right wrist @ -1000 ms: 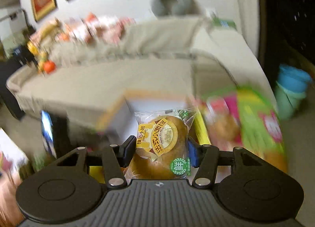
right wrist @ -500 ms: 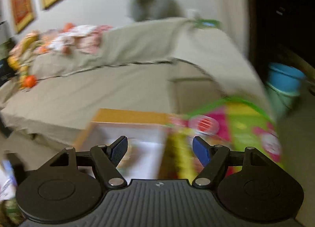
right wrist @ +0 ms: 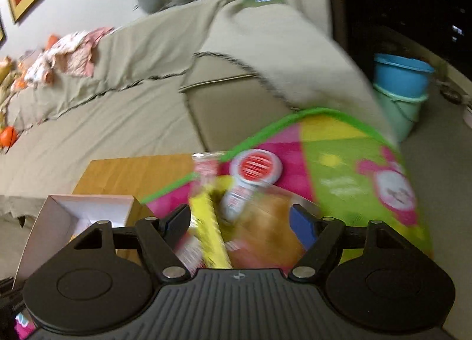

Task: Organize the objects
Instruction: 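Carry the wrapped bun with the right gripper and drop it into the box, then grasp the long rice-cracker stick bag with the right gripper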

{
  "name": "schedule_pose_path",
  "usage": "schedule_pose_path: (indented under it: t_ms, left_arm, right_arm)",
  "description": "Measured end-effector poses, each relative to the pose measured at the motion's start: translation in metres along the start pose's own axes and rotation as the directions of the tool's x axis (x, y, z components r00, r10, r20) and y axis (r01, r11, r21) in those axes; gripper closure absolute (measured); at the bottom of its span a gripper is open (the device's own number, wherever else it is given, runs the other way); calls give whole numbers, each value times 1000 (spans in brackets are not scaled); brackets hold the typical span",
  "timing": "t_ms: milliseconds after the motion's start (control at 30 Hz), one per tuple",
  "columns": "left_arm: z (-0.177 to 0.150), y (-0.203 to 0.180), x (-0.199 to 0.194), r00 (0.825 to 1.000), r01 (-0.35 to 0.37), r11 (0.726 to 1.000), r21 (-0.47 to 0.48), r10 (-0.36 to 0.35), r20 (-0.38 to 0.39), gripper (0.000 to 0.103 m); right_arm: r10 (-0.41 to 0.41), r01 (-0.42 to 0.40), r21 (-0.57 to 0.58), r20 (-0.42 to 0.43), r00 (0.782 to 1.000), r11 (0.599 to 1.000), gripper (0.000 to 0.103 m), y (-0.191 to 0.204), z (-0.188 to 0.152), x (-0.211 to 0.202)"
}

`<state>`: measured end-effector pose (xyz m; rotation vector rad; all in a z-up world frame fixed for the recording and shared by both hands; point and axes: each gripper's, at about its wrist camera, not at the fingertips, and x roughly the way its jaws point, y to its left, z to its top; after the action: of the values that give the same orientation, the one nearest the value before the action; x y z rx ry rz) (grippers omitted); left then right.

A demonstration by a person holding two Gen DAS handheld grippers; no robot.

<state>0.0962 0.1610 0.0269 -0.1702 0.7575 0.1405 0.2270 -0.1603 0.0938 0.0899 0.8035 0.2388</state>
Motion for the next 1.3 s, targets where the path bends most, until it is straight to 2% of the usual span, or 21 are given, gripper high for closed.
schedule_pose_path:
  t_ms: [100, 200, 333, 367, 400, 433, 500, 767, 867, 933, 1000, 1067, 1167, 1300]
  left_arm:
    - [-1, -3, 2, 1000, 7, 1000, 18, -7, -5, 93]
    - [-1, -2, 3, 1000, 12, 1000, 11, -12, -3, 93]
    - [-1, 2, 6, 1000, 30, 999, -15, -30, -6, 93]
    - [-2, 2, 6, 1000, 31, 999, -17, -31, -4, 93]
    - [-2, 2, 6, 999, 33, 999, -19, -33, 0, 93]
    - [-2, 1, 7, 999, 35, 999, -20, -35, 3, 93]
    - [-2, 0, 9, 999, 42, 999, -25, -42, 8, 93]
    - [-3, -19, 12, 998, 69, 997, -21, -69, 9, 92]
    - [-5, -27, 11, 997, 82, 997, -8, -82, 10, 92]
    - [-6, -31, 11, 996, 92, 996, -5, -92, 6, 92]
    - [-6, -35, 12, 995, 98, 995, -9, -98, 4, 92]
    - [-7, -37, 12, 995, 99, 995, -22, -99, 3, 92]
    - [-9, -38, 11, 996, 92, 995, -37, -92, -1, 92]
    - [-13, -42, 7, 997, 76, 997, -31, -76, -2, 92]
  right_arm:
    - [-58, 58, -22, -3, 998, 998, 13, 23, 21, 40]
    - [-100, 99, -30, -43, 994, 995, 13, 38, 38, 87]
    - [-164, 152, -145, -81, 983, 978, 13, 59, 43, 132]
    - [-176, 159, -176, -85, 981, 971, 19, 63, 41, 137]
    - [-189, 167, -204, -93, 978, 965, 32, 65, 39, 139]
    - [-199, 171, -228, -106, 974, 959, 34, 65, 36, 140]
    - [-220, 187, -275, -97, 971, 943, 45, 63, 31, 133]
    - [-182, 122, -303, -181, 966, 945, 57, 26, 3, 81]
    - [-110, 76, -259, -123, 986, 963, 57, 10, -2, 36]
    - [-44, 31, -203, -58, 997, 979, 50, -4, -4, -1]
    - [-12, 12, -160, 1, 1000, 987, 39, -22, -7, -35]
    - [-27, 34, -155, 44, 999, 987, 32, -38, -14, -54]
    - [-111, 118, -122, 58, 992, 986, 31, -65, -22, -55]
    - [-243, 241, 37, 52, 969, 970, 49, -112, -21, -30]
